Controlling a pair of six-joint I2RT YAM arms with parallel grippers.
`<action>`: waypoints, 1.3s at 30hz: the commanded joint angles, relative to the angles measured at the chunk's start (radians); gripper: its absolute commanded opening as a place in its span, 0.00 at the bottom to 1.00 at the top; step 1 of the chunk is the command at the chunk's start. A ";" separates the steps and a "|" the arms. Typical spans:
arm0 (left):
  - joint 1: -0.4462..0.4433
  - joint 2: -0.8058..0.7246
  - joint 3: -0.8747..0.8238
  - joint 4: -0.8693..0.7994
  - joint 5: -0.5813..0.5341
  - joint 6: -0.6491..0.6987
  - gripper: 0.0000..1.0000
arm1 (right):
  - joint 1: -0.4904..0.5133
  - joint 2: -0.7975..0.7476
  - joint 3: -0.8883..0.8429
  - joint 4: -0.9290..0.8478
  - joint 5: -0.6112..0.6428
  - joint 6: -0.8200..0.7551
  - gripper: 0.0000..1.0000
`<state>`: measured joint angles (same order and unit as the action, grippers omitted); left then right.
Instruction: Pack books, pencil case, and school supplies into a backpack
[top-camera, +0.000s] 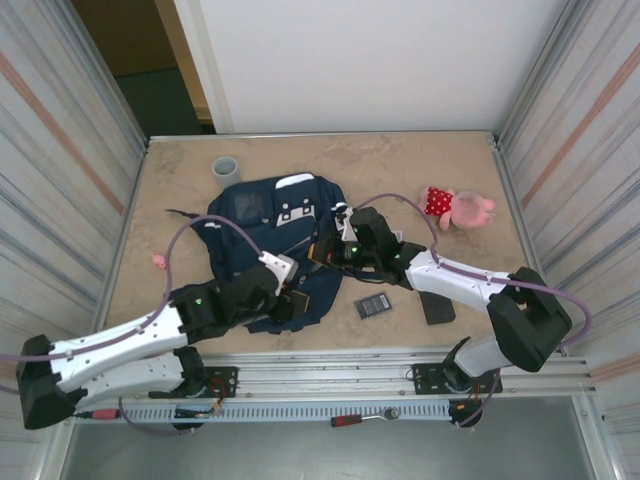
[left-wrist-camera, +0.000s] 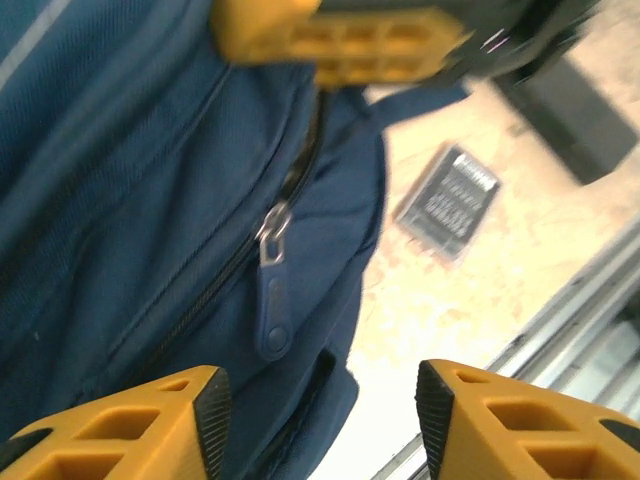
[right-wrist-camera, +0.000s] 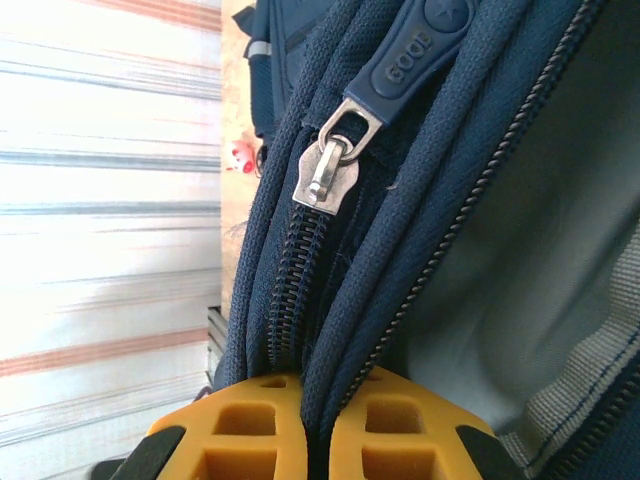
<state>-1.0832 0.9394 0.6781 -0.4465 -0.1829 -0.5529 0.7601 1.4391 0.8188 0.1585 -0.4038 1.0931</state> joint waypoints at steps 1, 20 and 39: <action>-0.006 0.069 0.053 -0.079 -0.114 -0.119 0.55 | 0.005 -0.029 0.015 0.064 0.060 0.009 0.00; 0.099 0.152 0.013 0.179 -0.031 -0.103 0.29 | 0.018 -0.042 0.048 0.047 0.047 -0.012 0.00; 0.179 -0.180 -0.169 0.004 0.002 -0.022 0.00 | -0.151 -0.153 0.049 -0.149 0.003 -0.108 0.00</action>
<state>-0.9302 0.8146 0.5655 -0.3714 -0.1444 -0.6258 0.6552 1.3594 0.8322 0.0368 -0.4393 1.0370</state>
